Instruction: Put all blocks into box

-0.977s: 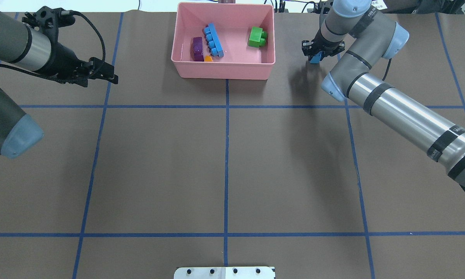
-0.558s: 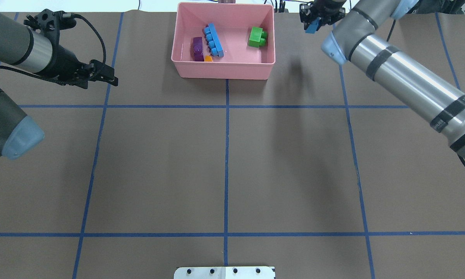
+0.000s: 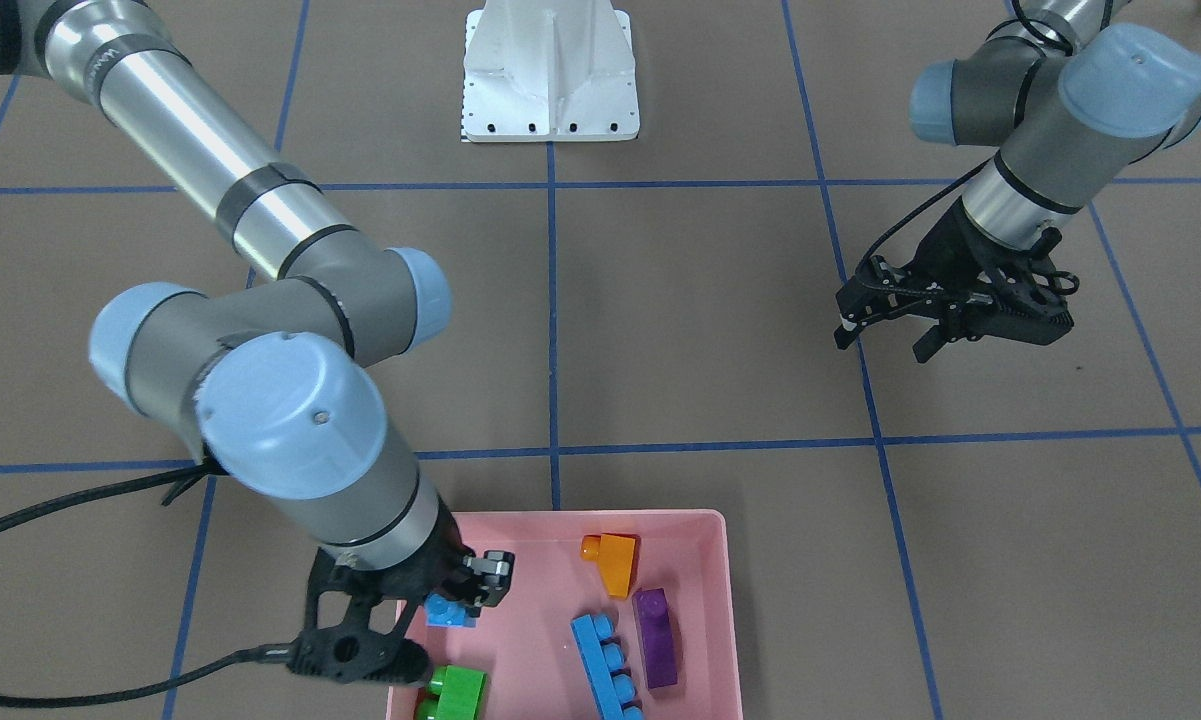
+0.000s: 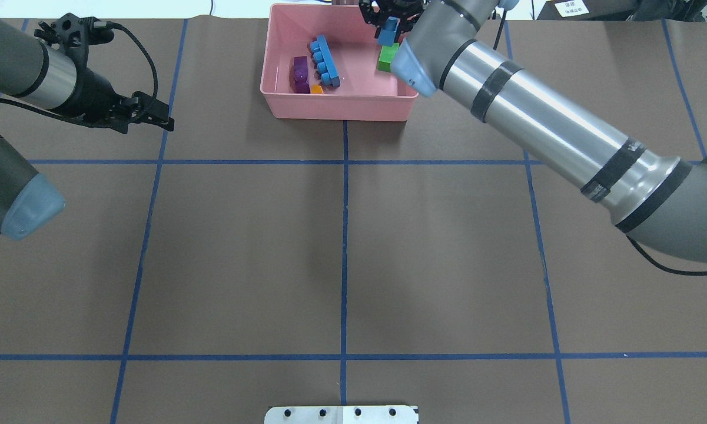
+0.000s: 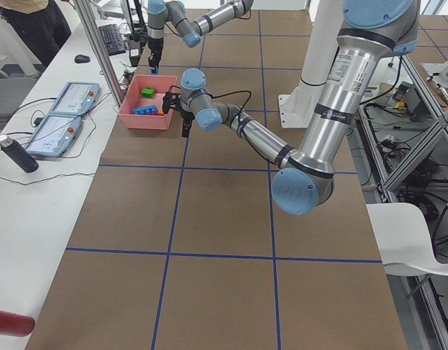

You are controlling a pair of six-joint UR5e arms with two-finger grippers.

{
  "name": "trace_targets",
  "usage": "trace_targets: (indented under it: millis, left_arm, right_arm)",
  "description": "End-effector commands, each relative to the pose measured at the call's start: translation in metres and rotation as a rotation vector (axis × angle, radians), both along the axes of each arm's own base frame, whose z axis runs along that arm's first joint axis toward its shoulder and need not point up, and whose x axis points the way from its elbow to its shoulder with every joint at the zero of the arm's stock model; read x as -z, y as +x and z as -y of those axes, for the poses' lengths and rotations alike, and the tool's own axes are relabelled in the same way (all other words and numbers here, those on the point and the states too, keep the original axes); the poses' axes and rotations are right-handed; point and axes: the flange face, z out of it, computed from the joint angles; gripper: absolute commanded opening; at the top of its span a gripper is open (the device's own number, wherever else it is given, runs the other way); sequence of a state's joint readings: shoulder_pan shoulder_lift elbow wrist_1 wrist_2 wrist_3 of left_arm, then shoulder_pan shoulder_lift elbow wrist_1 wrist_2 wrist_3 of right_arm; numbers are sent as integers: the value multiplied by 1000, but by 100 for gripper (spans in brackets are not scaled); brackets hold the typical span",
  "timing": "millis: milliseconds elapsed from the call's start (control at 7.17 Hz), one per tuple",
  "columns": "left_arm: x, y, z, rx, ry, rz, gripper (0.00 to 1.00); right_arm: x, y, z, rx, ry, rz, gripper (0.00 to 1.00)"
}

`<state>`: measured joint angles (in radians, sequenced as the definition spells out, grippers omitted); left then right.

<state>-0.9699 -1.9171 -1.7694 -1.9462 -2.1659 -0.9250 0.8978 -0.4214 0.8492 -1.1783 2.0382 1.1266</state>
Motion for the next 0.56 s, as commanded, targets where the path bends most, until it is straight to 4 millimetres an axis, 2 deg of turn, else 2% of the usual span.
trace_targets:
  millis: [0,140,279,419]
  left_arm:
    - [-15,-32,15,-53,48,121,100]
    - [-43,-57,12,-92,70,185,100]
    - [-68,-92,11,-102,97,220,100]
    - [-85,-113,-9,-118,84,248,100]
  right_arm:
    - [-8,-38,-25,-7,15,-1,100]
    - [-16,-32,-41,1,25,16,100]
    - [-40,-5,-60,16,16,32,100]
    - [-57,37,-64,25,-43,26,100]
